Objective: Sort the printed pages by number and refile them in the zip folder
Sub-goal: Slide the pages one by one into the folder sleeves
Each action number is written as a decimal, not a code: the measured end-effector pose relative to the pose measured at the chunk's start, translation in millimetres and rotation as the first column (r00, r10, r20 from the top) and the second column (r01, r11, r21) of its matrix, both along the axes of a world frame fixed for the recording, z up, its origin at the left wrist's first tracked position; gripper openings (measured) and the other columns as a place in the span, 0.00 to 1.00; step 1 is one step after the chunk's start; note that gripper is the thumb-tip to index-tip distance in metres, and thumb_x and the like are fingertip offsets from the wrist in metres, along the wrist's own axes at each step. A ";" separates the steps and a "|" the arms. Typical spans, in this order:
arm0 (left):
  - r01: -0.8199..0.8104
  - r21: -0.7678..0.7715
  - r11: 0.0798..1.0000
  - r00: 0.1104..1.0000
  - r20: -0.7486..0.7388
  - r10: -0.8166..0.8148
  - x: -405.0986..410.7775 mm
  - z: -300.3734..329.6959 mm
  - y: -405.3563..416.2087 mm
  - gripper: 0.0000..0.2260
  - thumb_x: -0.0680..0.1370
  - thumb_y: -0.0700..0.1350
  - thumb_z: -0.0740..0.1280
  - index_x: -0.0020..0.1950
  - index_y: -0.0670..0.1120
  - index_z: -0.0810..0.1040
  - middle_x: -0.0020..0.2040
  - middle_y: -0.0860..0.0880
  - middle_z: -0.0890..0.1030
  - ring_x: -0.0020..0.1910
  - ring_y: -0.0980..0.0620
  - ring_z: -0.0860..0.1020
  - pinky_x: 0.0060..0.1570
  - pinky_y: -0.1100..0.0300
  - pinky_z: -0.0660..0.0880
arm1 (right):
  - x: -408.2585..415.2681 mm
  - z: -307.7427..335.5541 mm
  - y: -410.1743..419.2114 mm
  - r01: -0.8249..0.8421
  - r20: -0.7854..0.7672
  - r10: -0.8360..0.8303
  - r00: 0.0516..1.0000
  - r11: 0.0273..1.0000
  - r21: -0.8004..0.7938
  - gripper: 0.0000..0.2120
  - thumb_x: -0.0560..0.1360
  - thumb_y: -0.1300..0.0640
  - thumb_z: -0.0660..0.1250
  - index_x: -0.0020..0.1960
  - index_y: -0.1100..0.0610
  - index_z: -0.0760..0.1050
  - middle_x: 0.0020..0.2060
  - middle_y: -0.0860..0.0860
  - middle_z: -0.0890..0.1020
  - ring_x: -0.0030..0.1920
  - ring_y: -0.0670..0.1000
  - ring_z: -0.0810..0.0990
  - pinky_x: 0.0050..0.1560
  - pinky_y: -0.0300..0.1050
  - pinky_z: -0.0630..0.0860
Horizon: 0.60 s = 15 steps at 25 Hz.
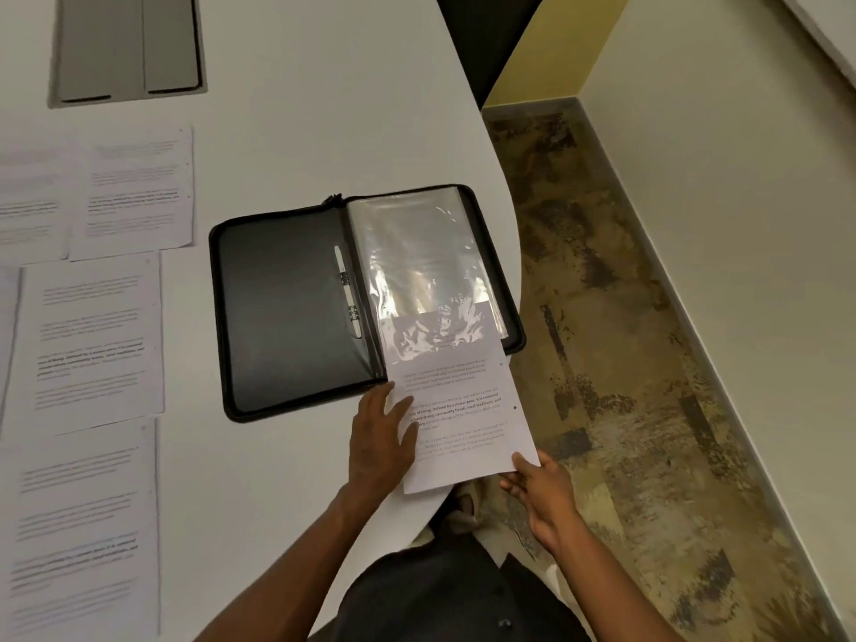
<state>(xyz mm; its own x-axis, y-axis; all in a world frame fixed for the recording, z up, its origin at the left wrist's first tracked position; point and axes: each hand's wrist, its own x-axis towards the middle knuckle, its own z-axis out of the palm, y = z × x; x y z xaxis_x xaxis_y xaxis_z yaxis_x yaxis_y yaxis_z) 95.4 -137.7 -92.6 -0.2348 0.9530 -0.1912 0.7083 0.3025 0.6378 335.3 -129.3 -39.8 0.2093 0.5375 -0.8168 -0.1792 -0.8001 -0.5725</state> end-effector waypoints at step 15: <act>0.298 -0.156 0.942 0.925 -0.197 -0.325 -36.2 7.4 85.9 0.29 0.82 0.58 0.59 0.79 0.47 0.60 0.81 0.43 0.53 0.80 0.42 0.49 0.78 0.45 0.50 | -43.2 -2.5 23.9 0.207 -0.238 -0.204 0.950 0.978 -0.011 0.14 0.80 0.65 0.65 0.65 0.58 0.75 0.56 0.58 0.83 0.52 0.57 0.82 0.48 0.50 0.81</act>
<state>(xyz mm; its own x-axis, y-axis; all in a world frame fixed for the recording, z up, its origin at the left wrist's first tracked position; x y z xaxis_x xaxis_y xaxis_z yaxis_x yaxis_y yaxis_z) 59.3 -51.8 -85.2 0.0212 0.9574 -0.2879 0.8958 0.1097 0.4307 292.1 -105.4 -42.3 0.1185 0.5144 -0.8493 -0.4705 -0.7241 -0.5043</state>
